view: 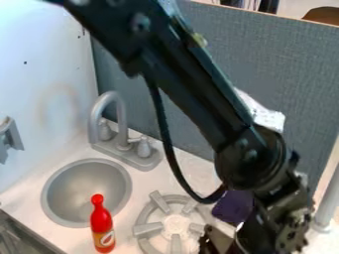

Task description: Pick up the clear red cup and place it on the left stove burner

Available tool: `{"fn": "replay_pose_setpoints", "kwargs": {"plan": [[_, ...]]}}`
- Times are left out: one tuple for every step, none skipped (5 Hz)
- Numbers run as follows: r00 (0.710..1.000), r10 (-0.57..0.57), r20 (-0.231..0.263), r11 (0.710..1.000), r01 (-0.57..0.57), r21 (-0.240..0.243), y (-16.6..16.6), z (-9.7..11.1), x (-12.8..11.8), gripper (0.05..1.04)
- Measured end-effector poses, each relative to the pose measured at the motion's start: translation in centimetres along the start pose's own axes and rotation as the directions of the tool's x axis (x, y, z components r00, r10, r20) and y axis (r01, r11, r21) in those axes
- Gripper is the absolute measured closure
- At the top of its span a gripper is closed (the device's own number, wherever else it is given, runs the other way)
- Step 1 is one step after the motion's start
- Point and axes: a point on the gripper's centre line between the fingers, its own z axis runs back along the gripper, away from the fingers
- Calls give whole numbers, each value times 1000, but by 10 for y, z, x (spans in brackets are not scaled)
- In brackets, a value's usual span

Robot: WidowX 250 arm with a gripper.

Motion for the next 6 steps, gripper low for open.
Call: {"fn": "replay_pose_setpoints", "kwargs": {"plan": [[998,13,-56,1000,-12,16,6,-12,-6,81],[992,52,-118,998,-47,42,19,-28,-9,81],[987,68,-143,996,-59,64,16,-39,11,81],[983,74,-167,995,-62,76,12,-54,23,81],[985,61,-159,996,-49,75,4,-57,31,81],[988,49,-150,996,-37,80,-3,-54,33,121]]}}
